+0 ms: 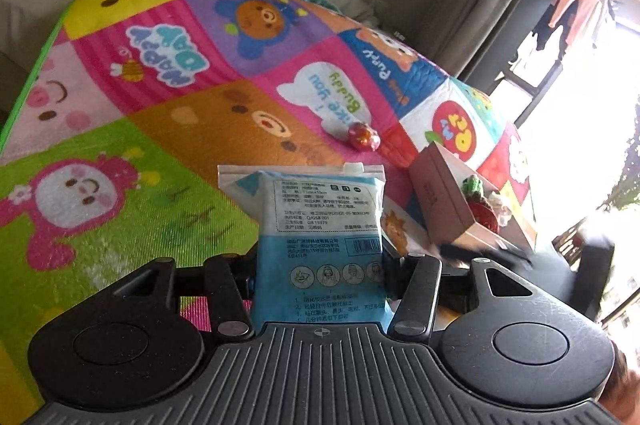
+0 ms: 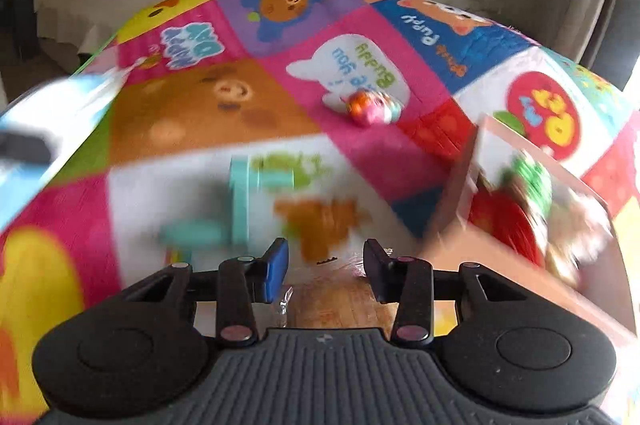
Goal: Organize objects
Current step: 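Grasp the blue tissue pack with the left tool while the right grasps the bagged bread roll, then carry the tissue pack with the left tool while the right carries the bread roll toward the box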
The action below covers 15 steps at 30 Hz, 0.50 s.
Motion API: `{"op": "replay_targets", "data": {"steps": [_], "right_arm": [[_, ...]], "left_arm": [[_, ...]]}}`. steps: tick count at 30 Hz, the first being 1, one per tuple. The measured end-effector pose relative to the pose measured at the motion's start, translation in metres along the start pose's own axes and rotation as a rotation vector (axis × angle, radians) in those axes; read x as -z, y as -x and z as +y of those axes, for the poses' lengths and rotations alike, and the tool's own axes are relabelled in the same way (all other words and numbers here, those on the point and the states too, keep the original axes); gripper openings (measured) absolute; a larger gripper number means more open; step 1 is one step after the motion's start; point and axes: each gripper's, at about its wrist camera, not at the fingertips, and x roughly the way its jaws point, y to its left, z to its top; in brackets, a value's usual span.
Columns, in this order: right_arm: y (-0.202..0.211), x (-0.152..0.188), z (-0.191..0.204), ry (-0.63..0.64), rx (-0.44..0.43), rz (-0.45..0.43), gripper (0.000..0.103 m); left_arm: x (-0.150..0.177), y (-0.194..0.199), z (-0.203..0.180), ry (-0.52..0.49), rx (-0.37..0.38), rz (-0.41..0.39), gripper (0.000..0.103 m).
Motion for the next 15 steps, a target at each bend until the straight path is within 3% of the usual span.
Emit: {"op": "replay_targets", "data": {"steps": [3, 7, 9, 10, 12, 15], "right_arm": [[0.026, 0.028, -0.017, -0.065, 0.018, 0.007, 0.041], [0.045, 0.063, -0.046, -0.152, 0.122, 0.002, 0.042], [0.059, 0.075, -0.065, -0.234, 0.085, -0.006, 0.047], [0.067, 0.08, -0.075, -0.278, 0.058, -0.016, 0.05], [0.088, 0.088, -0.094, -0.355, 0.03, -0.057, 0.072], [0.115, 0.095, -0.112, -0.386, 0.058, -0.129, 0.078]], "left_arm": [[0.003, -0.003, -0.005, -0.002, 0.032, 0.014, 0.057], [0.007, -0.007, -0.019, -0.032, 0.066, 0.04, 0.057], [0.008, -0.007, -0.024, -0.045, 0.07, 0.046, 0.057], [0.009, -0.007, -0.026, -0.049, 0.068, 0.046, 0.057], [0.008, -0.004, -0.03, -0.05, 0.065, 0.042, 0.057], [0.006, -0.001, -0.035, -0.055, 0.058, 0.036, 0.057]]}}
